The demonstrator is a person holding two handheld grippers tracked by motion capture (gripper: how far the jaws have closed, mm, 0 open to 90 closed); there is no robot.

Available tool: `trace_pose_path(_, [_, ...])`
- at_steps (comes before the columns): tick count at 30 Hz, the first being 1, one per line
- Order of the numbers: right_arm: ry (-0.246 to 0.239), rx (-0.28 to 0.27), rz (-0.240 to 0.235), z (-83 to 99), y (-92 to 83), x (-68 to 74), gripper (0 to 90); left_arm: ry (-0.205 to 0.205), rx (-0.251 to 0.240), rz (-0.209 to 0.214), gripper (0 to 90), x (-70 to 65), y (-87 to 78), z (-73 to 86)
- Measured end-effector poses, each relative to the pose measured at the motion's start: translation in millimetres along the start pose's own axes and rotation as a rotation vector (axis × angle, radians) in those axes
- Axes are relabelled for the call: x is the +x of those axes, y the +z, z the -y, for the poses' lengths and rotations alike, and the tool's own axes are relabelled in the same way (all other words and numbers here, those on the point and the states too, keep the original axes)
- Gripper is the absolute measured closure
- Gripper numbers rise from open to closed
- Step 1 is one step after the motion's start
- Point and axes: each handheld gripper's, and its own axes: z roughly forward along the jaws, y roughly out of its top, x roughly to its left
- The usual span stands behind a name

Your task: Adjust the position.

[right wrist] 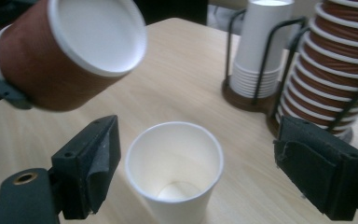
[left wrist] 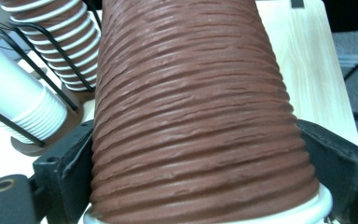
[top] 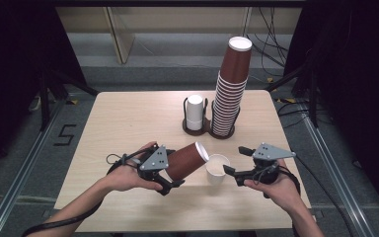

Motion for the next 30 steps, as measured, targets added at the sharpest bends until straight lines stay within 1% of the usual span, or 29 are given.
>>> trace_pose_path(1, [-0.014, -0.004, -0.005, 0.4, 0.4, 1.8, 15.6, 0.000, 0.007, 0.008, 8.2, -0.9, 0.3, 0.3])
trace_pose_path(2, [-0.038, 0.006, -0.018, 0.0, -0.4, 2.7, 15.7, 0.005, 0.011, 0.015, 8.2, -1.8, 0.8, 0.6])
trace_pose_path(3, [-0.043, 0.009, -0.038, 0.4, 0.4, 5.2, 15.9, 0.017, 0.025, 0.021, 8.2, -2.3, 0.6, 0.5])
trace_pose_path(4, [-0.067, 0.014, -0.050, 0.4, 0.5, 6.7, 15.9, 0.017, 0.020, 0.026, 8.2, -3.7, 1.4, 0.8])
trace_pose_path(5, [-0.074, 0.026, -0.068, 0.6, 0.8, 8.7, 16.0, 0.026, 0.039, 0.034, 8.2, -3.8, 0.5, 0.4])
trace_pose_path(7, [-0.094, 0.042, -0.085, 1.0, 0.7, 12.8, 16.4, 0.027, 0.037, 0.045, 8.2, -6.0, 1.4, 1.5])
trace_pose_path(8, [-0.102, 0.046, -0.101, 1.3, 1.2, 14.7, 16.5, 0.036, 0.052, 0.053, 8.2, -5.7, 0.9, 1.9])
trace_pose_path(9, [-0.124, 0.044, -0.109, 1.0, 1.6, 15.2, 16.7, 0.042, 0.058, 0.054, 8.2, -6.3, 0.6, 2.4])
trace_pose_path(10, [-0.136, 0.058, -0.122, 0.6, 0.9, 16.0, 16.7, 0.040, 0.061, 0.062, 8.2, -7.2, 0.6, 3.0])
trace_pose_path(11, [-0.148, 0.056, -0.131, 0.7, 1.4, 16.8, 16.8, 0.049, 0.070, 0.068, 8.2, -6.8, 0.1, 3.4])
trace_pose_path(12, [-0.149, 0.059, -0.145, 0.6, 1.4, 18.2, 17.3, 0.044, 0.069, 0.075, 8.2, -7.7, 0.0, 3.7])
trace_pose_path(13, [-0.168, 0.053, -0.155, 0.6, 2.3, 18.3, 17.8, 0.043, 0.073, 0.086, 8.2, -7.9, -0.3, 3.8])
trace_pose_path(14, [-0.168, 0.051, -0.170, 1.1, 3.0, 19.9, 18.3, 0.048, 0.075, 0.080, 8.2, -8.9, -0.8, 4.0])
trace_pose_path(15, [-0.186, 0.062, -0.186, 0.6, 2.7, 20.0, 18.9, 0.051, 0.076, 0.091, 8.2, -9.3, -0.9, 4.1])
trace_pose_path(16, [-0.195, 0.048, -0.195, 1.3, 4.2, 21.5, 19.7, 0.058, 0.080, 0.096, 8.2, -9.7, -1.1, 4.1])
trace_pose_path(17, [-0.207, 0.057, -0.213, 1.3, 4.4, 22.3, 20.1, 0.066, 0.088, 0.095, 8.2, -10.1, -1.4, 4.0])
trace_pose_path(18, [-0.216, 0.057, -0.222, 1.7, 5.5, 23.6, 20.2, 0.060, 0.087, 0.103, 8.2, -11.4, -1.0, 4.4])
trace_pose_path(19, [-0.214, 0.072, -0.241, 2.1, 5.9, 25.1, 20.2, 0.065, 0.094, 0.112, 8.2, -11.8, -0.8, 4.6])
trace_pose_path(20, [-0.220, 0.072, -0.253, 2.8, 7.7, 26.3, 20.2, 0.070, 0.100, 0.118, 8.2, -12.3, -0.5, 5.1])
trace_pose_path(22, [-0.226, 0.089, -0.278, 4.4, 10.8, 29.2, 20.2, 0.080, 0.114, 0.126, 8.2, -13.9, 0.0, 6.0])
trace_pose_path(23, [-0.234, 0.103, -0.283, 4.9, 11.7, 30.1, 20.2, 0.093, 0.127, 0.133, 8.3, -13.9, 0.0, 6.3])
trace_pose_path(25, [-0.253, 0.117, -0.291, 5.5, 14.7, 31.0, 20.2, 0.103, 0.137, 0.139, 8.2, -15.1, 0.8, 7.0])
trace_pose_path(26, [-0.247, 0.130, -0.302, 5.6, 15.6, 31.9, 20.2, 0.106, 0.144, 0.145, 8.3, -15.6, 1.0, 7.2])
trace_pose_path(27, [-0.248, 0.130, -0.301, 5.9, 17.3, 32.8, 20.2, 0.111, 0.148, 0.153, 8.2, -15.9, 1.1, 7.2])
trace_pose_path(28, [-0.245, 0.145, -0.313, 5.8, 18.3, 33.9, 20.2, 0.116, 0.149, 0.158, 8.3, -16.3, 1.5, 7.4])
trace_pose_path(30, [-0.252, 0.158, -0.324, 5.4, 20.8, 36.2, 20.2, 0.125, 0.157, 0.166, 8.3, -17.3, 1.8, 7.1])
